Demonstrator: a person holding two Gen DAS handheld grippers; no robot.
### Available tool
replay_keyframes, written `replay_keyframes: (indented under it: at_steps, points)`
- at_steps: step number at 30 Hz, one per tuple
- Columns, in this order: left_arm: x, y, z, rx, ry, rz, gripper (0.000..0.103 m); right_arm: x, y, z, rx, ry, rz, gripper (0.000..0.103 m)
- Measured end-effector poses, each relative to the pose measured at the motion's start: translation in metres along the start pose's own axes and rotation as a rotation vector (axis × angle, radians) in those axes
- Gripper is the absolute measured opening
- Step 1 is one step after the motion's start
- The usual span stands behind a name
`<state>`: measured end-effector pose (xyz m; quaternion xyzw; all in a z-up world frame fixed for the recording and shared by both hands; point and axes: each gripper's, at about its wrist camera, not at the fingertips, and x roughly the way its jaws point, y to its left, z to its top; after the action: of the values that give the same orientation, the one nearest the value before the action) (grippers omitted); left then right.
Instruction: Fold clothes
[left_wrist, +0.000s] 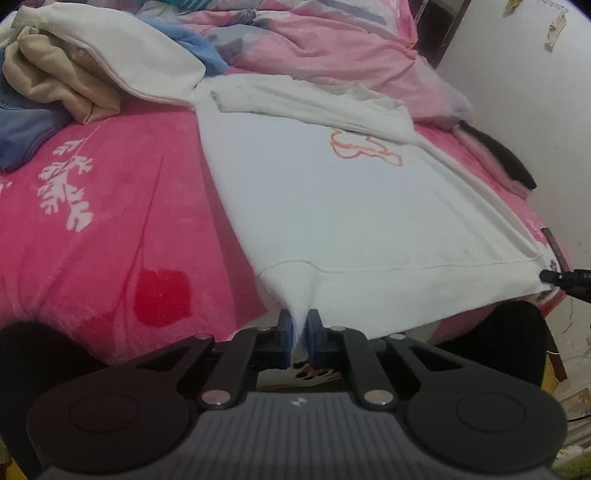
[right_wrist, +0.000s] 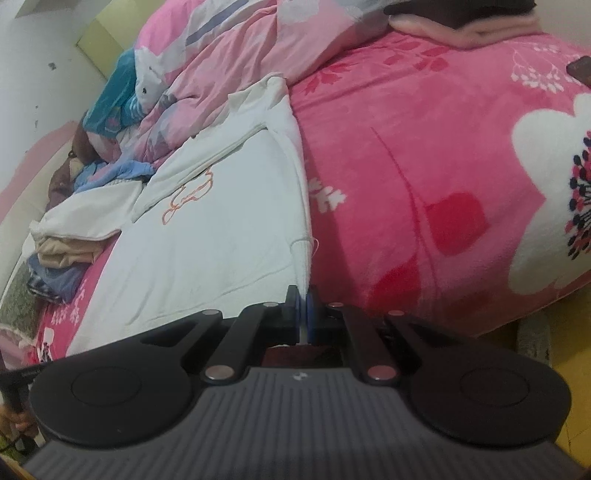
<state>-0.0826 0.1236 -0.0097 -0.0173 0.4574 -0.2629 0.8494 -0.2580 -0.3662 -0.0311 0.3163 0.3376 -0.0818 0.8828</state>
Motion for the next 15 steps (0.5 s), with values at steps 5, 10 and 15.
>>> replay_keyframes:
  at_steps: [5,10,15]
  points:
    - [-0.004,0.004,-0.002,-0.022,0.011,-0.015,0.008,-0.007,0.005,-0.003,-0.010,0.002,-0.002,0.001]
    - [0.002,0.007,-0.005,0.002,0.043,-0.012,0.008,-0.016,0.005,-0.005,-0.005,0.003,-0.005,0.001]
    - [0.008,0.010,-0.009,0.026,0.074,-0.010,0.008,-0.006,-0.002,-0.006,0.004,0.029,-0.018,0.001]
